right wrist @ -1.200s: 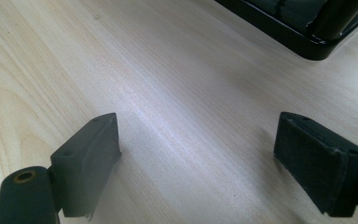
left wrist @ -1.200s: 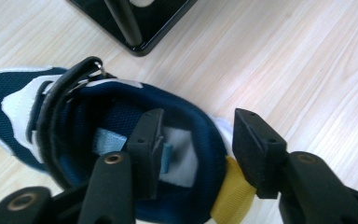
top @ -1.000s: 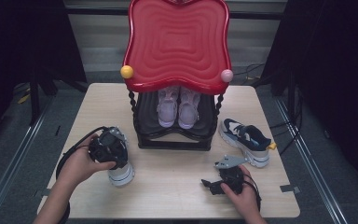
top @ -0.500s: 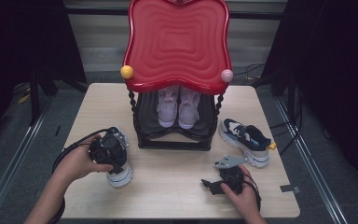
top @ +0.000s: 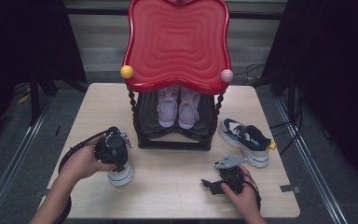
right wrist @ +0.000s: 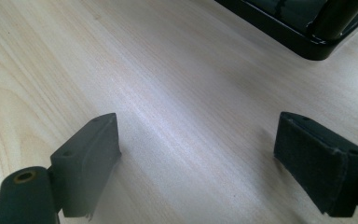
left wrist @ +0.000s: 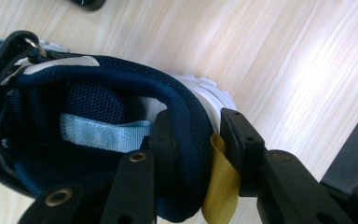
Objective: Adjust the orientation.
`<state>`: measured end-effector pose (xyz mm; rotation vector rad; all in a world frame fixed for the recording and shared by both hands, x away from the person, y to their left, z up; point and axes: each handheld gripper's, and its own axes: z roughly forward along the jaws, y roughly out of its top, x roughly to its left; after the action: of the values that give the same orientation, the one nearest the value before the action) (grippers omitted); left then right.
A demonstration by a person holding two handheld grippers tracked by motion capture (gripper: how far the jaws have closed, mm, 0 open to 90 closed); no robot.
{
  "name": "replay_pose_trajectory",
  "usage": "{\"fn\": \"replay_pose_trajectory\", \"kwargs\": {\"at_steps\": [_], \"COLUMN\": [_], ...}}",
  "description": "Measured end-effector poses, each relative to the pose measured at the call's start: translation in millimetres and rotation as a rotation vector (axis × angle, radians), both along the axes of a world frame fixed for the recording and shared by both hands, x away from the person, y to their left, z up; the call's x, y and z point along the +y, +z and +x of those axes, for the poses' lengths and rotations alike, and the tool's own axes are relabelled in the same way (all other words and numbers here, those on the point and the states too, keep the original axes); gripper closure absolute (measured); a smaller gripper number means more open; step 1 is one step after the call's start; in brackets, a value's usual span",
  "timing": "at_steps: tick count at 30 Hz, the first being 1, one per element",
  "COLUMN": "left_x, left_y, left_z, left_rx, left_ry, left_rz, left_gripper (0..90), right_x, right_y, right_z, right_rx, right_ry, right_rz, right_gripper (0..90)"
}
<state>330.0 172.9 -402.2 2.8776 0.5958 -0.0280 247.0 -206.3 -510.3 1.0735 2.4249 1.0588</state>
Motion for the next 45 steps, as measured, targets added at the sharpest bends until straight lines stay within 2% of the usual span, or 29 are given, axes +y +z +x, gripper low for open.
{"fn": "replay_pose_trajectory", "kwargs": {"at_steps": [5,9,10,12,13,16,17,19,26,28,35,38,40,42,45], "left_x": [-0.1,1.8,2.2,3.7,4.9,7.4,7.4,6.7,2.8,2.5,-0.4,-3.0,-4.4,-5.3,-5.7], "left_y": [0.2,5.8,8.4,10.7,11.4,10.2,9.4,5.0,-2.3,-5.1,-11.0,-12.6,-14.1,-15.5,-16.2], "left_z": [2.3,0.5,0.9,0.0,0.7,0.4,0.1,-1.3,1.6,3.0,4.6,5.4,5.4,6.6,7.7], "left_rx": [0.007,0.013,0.005,0.006,0.001,0.031,0.031,0.036,0.054,0.056,0.057,0.066,0.073,0.078,0.092], "left_ry": [0.002,0.023,0.01,0.025,0.02,0.014,0.01,0.015,-0.009,-0.009,-0.031,-0.044,-0.028,-0.039,-0.026], "left_rz": [-0.002,-0.032,-0.023,-0.012,-0.004,0.006,0.025,0.02,0.058,0.053,0.081,0.108,0.103,0.108,0.104], "left_gripper": [66.1,55.6,52.7,49.3,49.3,49.4,49.5,50.2,52.9,53.9,56.6,57.8,57.9,58.4,58.7], "right_x": [0.0,0.0,0.0,0.0,0.1,0.1,0.1,0.1,0.1,0.1,0.1,0.0,0.0,0.0,0.0], "right_y": [0.0,0.0,0.0,0.0,0.0,0.0,0.0,0.0,0.0,0.0,0.0,0.0,0.0,0.0,0.0], "right_z": [0.0,0.0,0.0,0.0,-0.1,-0.2,-0.1,-0.1,-0.1,-0.1,-0.1,-0.1,-0.1,-0.1,0.0], "right_rx": [0.0,0.0,0.0,0.0,0.001,0.002,0.002,0.001,0.002,0.002,0.002,0.001,0.001,0.001,0.0], "right_ry": [0.0,0.0,0.0,0.0,-0.001,-0.002,-0.001,-0.001,-0.001,-0.001,-0.001,-0.001,-0.001,-0.001,0.0], "right_rz": [0.0,0.0,0.0,0.0,0.0,0.0,0.001,0.001,0.001,0.001,0.001,0.001,0.001,0.001,0.0], "right_gripper": [13.7,13.7,13.7,13.7,13.7,13.7,13.7,13.7,13.7,13.7,13.7,13.7,13.7,13.7,13.7]}}
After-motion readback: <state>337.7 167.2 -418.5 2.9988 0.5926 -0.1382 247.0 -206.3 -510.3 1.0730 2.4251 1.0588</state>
